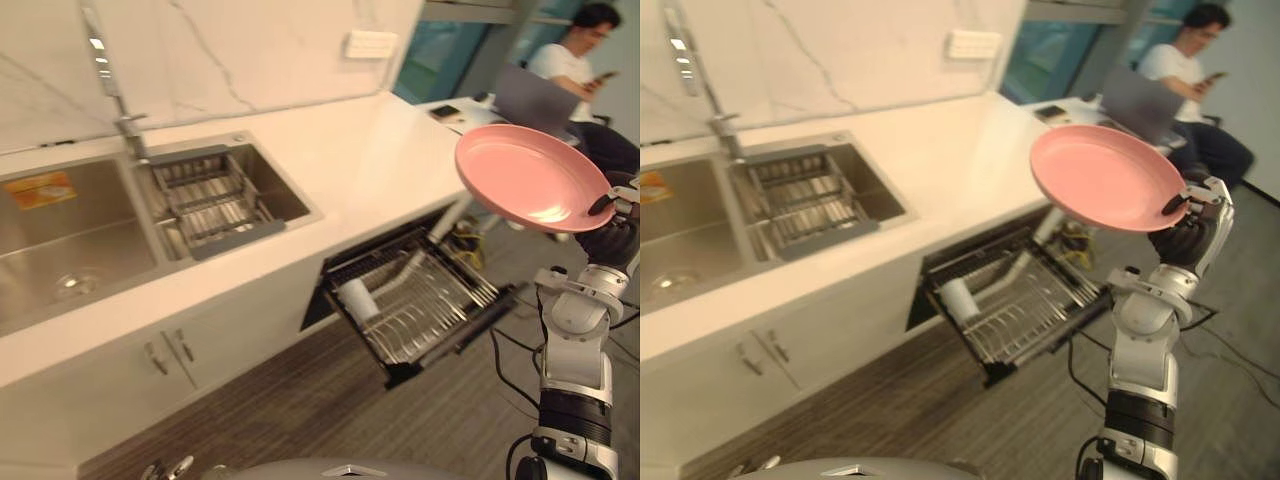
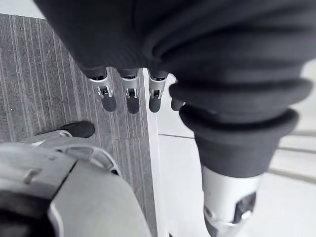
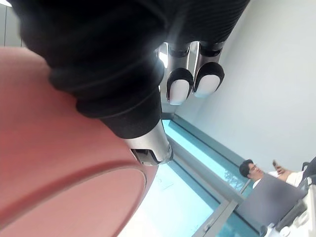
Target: Walk over to the sink, pick up the cup, carry it to the dishwasher, place the cup inside the dishwasher, then close the dishwasher door
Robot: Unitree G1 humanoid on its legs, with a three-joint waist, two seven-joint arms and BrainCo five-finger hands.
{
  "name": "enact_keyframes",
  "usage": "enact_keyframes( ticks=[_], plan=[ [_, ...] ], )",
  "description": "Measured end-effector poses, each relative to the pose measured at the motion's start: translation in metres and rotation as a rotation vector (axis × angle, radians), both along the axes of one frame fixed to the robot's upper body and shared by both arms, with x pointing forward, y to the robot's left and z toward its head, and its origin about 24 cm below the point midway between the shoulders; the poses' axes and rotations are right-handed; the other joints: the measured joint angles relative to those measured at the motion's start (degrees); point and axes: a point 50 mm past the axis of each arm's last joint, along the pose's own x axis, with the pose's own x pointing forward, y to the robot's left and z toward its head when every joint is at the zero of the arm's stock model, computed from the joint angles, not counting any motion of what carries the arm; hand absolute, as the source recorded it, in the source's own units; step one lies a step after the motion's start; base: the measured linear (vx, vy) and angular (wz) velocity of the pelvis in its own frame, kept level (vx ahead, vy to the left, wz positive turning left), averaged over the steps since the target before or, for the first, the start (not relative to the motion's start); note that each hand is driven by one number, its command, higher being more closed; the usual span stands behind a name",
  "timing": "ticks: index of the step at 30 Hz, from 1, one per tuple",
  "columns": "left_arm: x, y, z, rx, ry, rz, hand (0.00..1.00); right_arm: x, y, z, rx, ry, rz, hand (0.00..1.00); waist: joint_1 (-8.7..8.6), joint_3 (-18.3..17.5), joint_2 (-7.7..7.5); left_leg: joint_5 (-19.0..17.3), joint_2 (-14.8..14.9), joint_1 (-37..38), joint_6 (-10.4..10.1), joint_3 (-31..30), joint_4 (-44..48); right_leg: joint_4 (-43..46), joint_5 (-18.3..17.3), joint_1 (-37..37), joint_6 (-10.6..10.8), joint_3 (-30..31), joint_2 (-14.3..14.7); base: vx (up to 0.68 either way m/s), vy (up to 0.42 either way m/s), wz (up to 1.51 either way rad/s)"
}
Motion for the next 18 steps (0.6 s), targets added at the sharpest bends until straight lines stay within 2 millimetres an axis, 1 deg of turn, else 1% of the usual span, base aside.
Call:
enact_keyframes(
  ticks=[1, 2, 3, 4, 5, 6, 7, 8, 10, 11, 14, 16, 18],
  plan=[
    [0.002, -0.003, -0.001, -0.008, -0.003, 0.003, 0.00, -0.001, -0.001, 0.001, 0.000, -0.002, -0.004, 1.00, -0.39, 0.34, -0.42, 0.29, 0.09, -0.18, -0.52, 0.23, 0.73, -3.60, -0.15, 1.18, 0.59, 0.18, 0.79, -0.16, -0.234, -0.26],
    [0.002, -0.012, -0.003, -0.026, 0.000, -0.006, 0.00, -0.002, -0.003, 0.000, 0.000, 0.001, -0.012, 1.00, -0.41, 0.73, 0.20, 0.23, 0.16, -0.25, -1.14, 0.32, 1.17, -5.14, -0.94, 1.70, 3.02, 0.62, 0.97, -0.17, -0.214, -0.25],
    [0.001, -0.015, -0.004, -0.036, 0.003, 0.002, 0.00, -0.004, -0.005, 0.000, 0.001, 0.009, -0.018, 1.00, -0.34, 1.05, 0.66, 0.07, 0.25, -0.31, -1.75, -0.01, 1.39, -5.39, -1.19, 1.68, 3.72, 0.80, 1.21, -0.20, -0.139, -0.37],
    [-0.005, -0.024, -0.006, -0.058, 0.016, 0.006, 0.00, -0.005, -0.008, 0.000, 0.001, 0.020, -0.025, 1.00, 0.03, 1.39, 2.76, 0.29, -0.05, -0.37, -2.10, -3.06, 1.05, -4.92, -2.26, 0.66, 3.37, 2.26, 1.72, -0.20, -0.089, -0.47],
    [-0.010, -0.029, -0.008, -0.072, 0.028, 0.012, 0.00, -0.006, -0.011, 0.001, 0.007, 0.021, -0.029, 1.00, 0.40, 1.45, 4.07, 0.61, -0.70, -0.37, -2.19, -5.46, -0.02, -4.77, -2.26, 0.01, 3.36, 3.11, 2.11, -0.19, -0.074, -0.55],
    [-0.011, -0.033, -0.008, -0.080, 0.031, 0.012, 0.00, -0.007, -0.012, 0.000, 0.023, 0.019, -0.031, 1.00, 0.32, 1.57, 4.82, 1.11, -1.22, -0.35, -2.23, -6.97, -1.26, -4.83, -2.14, -0.48, 3.19, 3.86, 2.48, -0.15, -0.071, -0.43],
    [-0.016, -0.033, -0.008, -0.079, 0.041, 0.014, 0.00, -0.011, -0.016, -0.003, 0.040, 0.029, -0.047, 1.00, 0.21, 1.66, 5.02, 2.07, -1.62, -0.43, -2.62, -8.24, -2.73, -4.85, -1.99, -1.30, 2.97, 4.04, 2.90, -0.09, -0.064, -0.26],
    [-0.014, -0.032, -0.008, -0.078, 0.039, 0.013, 0.00, -0.015, -0.021, -0.004, 0.051, 0.032, -0.067, 1.00, 0.06, 1.74, 4.84, 3.06, -2.26, -0.64, -2.50, -10.15, -4.57, -4.93, -1.85, -1.91, 2.68, 4.09, 3.31, -0.07, -0.056, -0.12],
    [-0.009, -0.030, -0.008, -0.074, 0.029, 0.003, 0.00, -0.021, -0.027, -0.006, 0.058, 0.036, -0.098, 1.00, -0.55, 2.20, 4.14, 4.44, -2.76, -0.75, -2.23, -11.44, -6.44, -5.19, -1.38, -2.05, 2.76, 3.71, 3.57, -0.01, -0.025, 0.13],
    [-0.008, -0.029, -0.007, -0.070, 0.027, -0.007, 0.00, -0.022, -0.028, -0.007, 0.063, 0.039, -0.107, 1.00, -0.60, 2.40, 3.84, 4.94, -2.91, -0.74, -1.76, -11.59, -6.90, -5.25, -0.96, -2.10, 2.31, 3.63, 3.62, 0.02, 0.003, 0.17],
    [0.001, -0.027, -0.007, -0.065, 0.011, -0.036, 0.00, -0.023, -0.030, -0.006, 0.066, 0.036, -0.118, 1.00, -0.53, 3.67, 3.54, 5.03, -3.58, -1.50, -1.35, -12.51, -6.95, -5.40, -0.28, -2.29, 2.52, 3.33, 3.31, 0.02, 0.036, 0.13],
    [0.014, -0.027, -0.006, -0.063, -0.017, -0.053, 0.00, -0.020, -0.030, -0.005, 0.072, 0.025, -0.116, 1.00, -0.28, 5.34, 3.89, 4.75, -4.17, -4.29, -0.49, -13.17, -5.75, -5.08, 0.36, -4.47, 2.64, 3.05, 2.44, -0.01, 0.067, 0.12],
    [0.031, -0.025, -0.003, -0.058, -0.059, -0.077, 0.00, -0.006, -0.029, -0.001, 0.106, 0.002, -0.110, 1.00, -0.21, 9.13, 4.34, 4.12, -4.46, -7.77, 0.41, -15.35, -3.54, -5.15, 1.74, -6.94, 2.61, 3.44, 1.79, -0.06, 0.074, -0.01]
  ],
)
